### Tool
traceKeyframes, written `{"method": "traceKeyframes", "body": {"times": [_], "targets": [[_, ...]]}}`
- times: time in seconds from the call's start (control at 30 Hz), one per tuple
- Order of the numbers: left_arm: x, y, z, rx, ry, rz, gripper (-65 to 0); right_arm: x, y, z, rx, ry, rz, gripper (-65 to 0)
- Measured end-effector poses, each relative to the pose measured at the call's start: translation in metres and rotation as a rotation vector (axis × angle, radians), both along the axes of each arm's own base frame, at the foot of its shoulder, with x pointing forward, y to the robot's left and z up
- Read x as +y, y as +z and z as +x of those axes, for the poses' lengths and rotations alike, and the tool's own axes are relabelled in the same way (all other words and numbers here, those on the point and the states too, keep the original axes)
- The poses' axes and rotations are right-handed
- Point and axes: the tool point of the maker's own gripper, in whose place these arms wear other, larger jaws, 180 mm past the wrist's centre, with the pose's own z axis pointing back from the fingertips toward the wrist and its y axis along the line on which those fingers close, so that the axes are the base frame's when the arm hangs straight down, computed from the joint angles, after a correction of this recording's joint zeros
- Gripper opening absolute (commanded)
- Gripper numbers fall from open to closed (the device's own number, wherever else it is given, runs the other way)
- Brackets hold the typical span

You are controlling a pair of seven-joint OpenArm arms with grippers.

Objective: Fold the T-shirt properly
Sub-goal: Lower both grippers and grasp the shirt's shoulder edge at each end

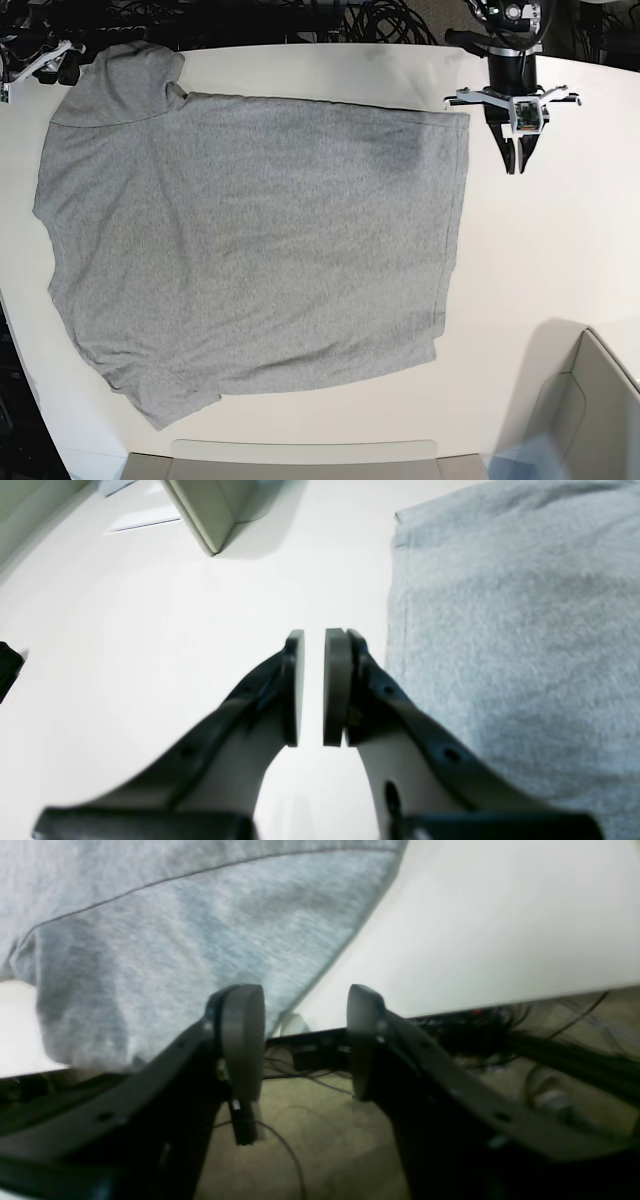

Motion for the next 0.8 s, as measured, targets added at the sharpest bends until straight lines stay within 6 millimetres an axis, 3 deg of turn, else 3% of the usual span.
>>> {"method": "traceKeyframes", "body": {"times": [0.23,0.37,0.67,0.8], "targets": [[0.0,0.0,0.0,0.001,0.0,0.0,-56.6,0.013,-0.028,0.005,0.045,0.011,0.059,-42.3],[0.0,-0.001,0.0,0.002,-0.003,-0.001,-56.5,0.008,-0.033,0.019,-0.031,-0.032,0.095,-42.3],[0.0,-0.001,-0.001,0.007,-0.002,-0.002,-56.4,0.007,-0.037,0.024,-0.057,-0.053,0.125,-42.3],[0.005,-0.027,-0.011,0.158,0.039,-0.026,-53.3,0.014,-0.039,0.027,-0.055,-0.033,0.133,-42.3]]}}
